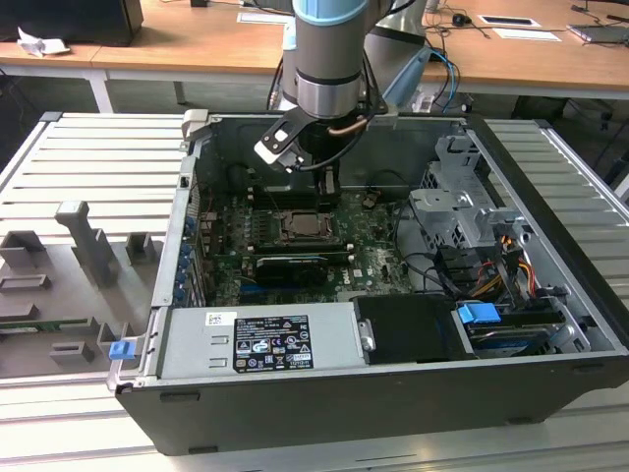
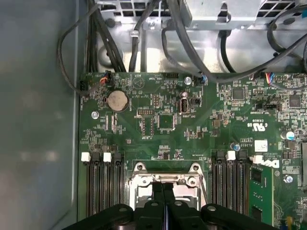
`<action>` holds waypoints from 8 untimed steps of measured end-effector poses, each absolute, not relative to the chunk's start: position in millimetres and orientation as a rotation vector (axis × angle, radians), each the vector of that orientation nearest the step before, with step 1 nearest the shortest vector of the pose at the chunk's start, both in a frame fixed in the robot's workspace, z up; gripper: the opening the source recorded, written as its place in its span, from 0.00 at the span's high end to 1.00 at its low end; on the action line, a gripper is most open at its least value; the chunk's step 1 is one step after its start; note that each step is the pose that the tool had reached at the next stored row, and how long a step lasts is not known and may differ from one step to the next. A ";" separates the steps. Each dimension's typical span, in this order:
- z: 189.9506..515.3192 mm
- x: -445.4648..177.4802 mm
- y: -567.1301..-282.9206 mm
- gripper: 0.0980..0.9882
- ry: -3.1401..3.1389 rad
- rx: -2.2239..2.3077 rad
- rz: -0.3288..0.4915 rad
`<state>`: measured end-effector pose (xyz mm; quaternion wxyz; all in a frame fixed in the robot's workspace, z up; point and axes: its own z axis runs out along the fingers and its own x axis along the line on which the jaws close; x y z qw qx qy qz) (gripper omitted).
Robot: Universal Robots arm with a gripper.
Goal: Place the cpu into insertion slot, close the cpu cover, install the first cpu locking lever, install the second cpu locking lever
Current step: 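Close the cpu cover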
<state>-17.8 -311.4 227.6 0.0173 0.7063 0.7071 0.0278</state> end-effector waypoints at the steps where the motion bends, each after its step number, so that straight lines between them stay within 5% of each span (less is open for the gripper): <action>1: 226.0 -22.5 -311.4 0.99 2.200 2.193 0.085; 8: 221.7 -36.3 -311.4 0.99 2.230 2.167 0.084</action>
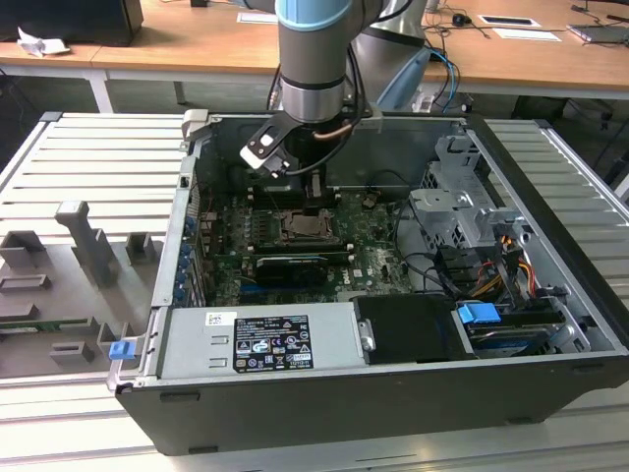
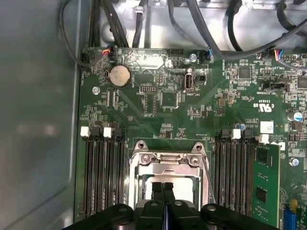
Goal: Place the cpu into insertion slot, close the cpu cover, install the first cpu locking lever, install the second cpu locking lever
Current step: 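Close the cpu cover, then install the first cpu locking lever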
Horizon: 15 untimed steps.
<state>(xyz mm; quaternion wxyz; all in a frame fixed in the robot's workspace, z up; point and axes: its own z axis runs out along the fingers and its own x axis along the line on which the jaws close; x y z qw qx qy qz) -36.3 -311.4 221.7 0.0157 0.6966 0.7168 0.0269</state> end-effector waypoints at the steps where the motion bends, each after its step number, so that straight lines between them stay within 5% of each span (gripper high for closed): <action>1: 221.7 -37.0 -311.4 0.99 2.230 2.166 0.083; 15: 228.4 -41.2 -311.4 0.99 2.231 2.164 0.083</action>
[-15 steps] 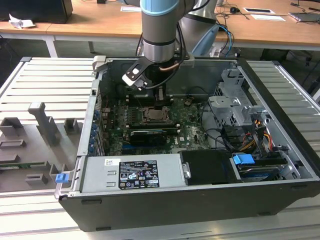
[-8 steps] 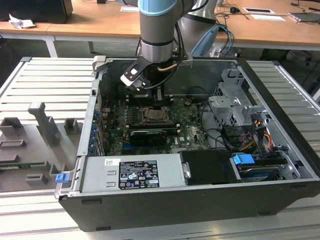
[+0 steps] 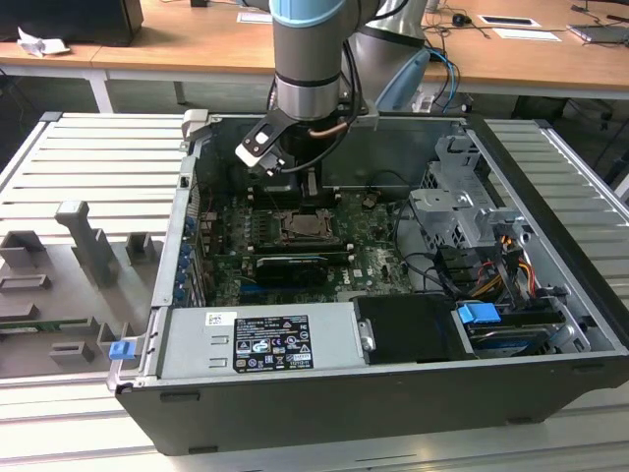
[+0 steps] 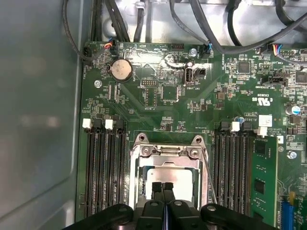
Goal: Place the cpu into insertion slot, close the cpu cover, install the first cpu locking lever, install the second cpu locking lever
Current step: 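Install the first cpu locking lever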
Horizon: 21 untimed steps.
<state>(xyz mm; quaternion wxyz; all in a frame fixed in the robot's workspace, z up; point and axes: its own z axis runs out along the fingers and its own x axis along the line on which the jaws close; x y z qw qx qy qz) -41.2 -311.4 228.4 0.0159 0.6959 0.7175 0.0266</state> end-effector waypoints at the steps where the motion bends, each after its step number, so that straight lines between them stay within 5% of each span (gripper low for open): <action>1: 233.5 -41.2 -311.4 0.99 2.231 2.164 0.082; 7: 267.4 -41.1 -311.4 0.99 2.232 2.165 0.080; 21: 267.4 -41.1 -311.4 0.99 2.456 1.915 0.085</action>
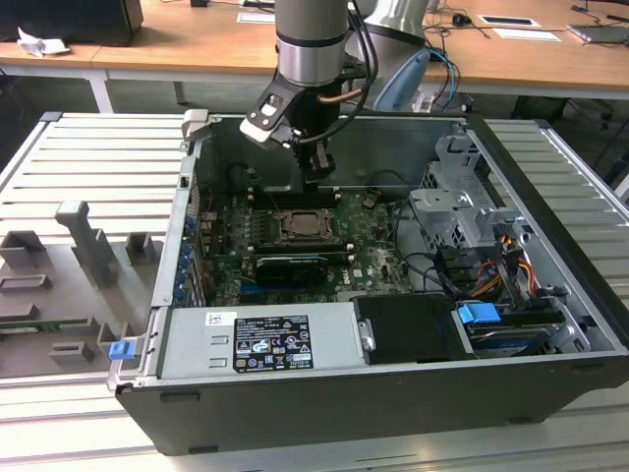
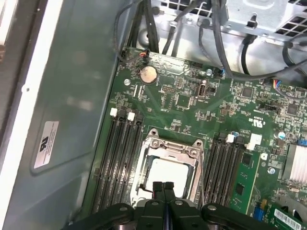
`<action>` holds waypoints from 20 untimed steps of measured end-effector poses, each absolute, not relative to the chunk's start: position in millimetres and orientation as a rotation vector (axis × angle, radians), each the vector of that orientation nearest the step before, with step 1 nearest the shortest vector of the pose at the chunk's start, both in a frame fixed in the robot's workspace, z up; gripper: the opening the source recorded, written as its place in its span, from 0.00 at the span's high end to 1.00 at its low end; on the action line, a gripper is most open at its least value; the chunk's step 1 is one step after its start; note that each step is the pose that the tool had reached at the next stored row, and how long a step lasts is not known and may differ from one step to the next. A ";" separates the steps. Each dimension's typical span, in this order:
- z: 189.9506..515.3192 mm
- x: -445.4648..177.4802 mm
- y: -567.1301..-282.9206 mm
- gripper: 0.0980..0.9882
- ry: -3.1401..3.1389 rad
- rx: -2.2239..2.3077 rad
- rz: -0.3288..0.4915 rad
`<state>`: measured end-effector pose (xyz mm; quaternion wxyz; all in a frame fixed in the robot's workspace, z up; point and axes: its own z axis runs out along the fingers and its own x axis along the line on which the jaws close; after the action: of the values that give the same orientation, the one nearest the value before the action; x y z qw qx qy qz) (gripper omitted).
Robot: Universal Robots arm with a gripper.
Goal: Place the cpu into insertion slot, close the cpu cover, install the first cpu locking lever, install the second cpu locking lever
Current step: 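Install the first cpu locking lever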
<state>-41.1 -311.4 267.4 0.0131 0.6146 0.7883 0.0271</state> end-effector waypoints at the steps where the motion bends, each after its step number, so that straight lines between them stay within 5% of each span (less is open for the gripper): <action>1: 267.4 -41.1 -311.4 0.99 2.467 1.902 0.085; 20: 267.4 -41.1 -311.4 0.99 2.620 1.692 0.088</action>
<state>-41.1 -311.4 267.4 0.0106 0.5422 0.8397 0.0282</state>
